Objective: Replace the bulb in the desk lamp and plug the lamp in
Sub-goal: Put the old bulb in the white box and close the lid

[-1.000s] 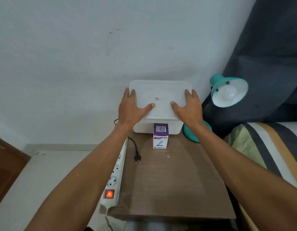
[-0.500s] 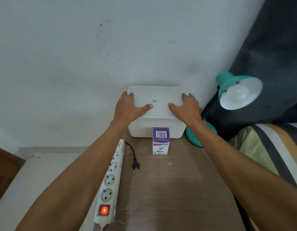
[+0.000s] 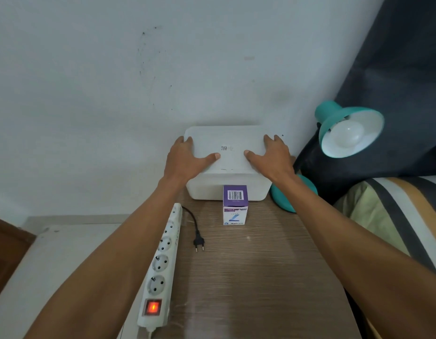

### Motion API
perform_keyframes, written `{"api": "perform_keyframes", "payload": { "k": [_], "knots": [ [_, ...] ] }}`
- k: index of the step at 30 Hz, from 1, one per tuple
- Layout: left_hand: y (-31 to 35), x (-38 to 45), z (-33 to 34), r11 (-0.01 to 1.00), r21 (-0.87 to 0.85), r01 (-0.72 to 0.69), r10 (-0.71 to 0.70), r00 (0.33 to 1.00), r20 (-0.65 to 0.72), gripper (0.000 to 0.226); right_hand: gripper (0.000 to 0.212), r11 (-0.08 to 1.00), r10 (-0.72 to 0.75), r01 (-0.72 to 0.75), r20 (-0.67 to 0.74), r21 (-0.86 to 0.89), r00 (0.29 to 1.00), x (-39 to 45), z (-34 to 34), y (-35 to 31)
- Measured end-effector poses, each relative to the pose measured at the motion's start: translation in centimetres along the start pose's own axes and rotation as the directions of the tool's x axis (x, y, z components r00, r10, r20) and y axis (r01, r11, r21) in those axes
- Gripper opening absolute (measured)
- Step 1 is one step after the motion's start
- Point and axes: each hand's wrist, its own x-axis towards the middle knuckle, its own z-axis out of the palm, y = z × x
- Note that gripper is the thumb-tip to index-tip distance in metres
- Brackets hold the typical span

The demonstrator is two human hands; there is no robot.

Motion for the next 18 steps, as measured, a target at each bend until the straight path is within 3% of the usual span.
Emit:
{"api": "perform_keyframes", "payload": {
  "k": [5,11,14,18],
  "knots": [
    [0.1,-0.3,-0.1,1.0,-0.02,0.007,-0.007,1.0,0.014,0.09,0.085,1.0,-0.008,0.008,0.009,0.009,1.0,-0.1,0.1,0.2],
    [0.7,-1.3,-1.2,1.0,0.018,-0.019,0.018,0.997,0.077,0.085,0.082,0.99,-0.019,0.022,0.021,-0.142,1.0,-0.4,-0.3,-0.8],
    [-0.2,-3.4,-1.7,0.999,-0.05,-0.007,0.009,0.999,0.04,0.086,0.068,0.981,-0.17,0.158,-0.103,-0.114,0.98,-1.9,0.0,-2.5],
    [-3.4,-7.7,-1.3,0.981,-0.19,0.027,-0.027,1.0,0.003,0.082,0.043,0.904,-0.428,0.416,-0.22,-0.102,0.877,-5.6,1.7,-6.3]
  ]
}}
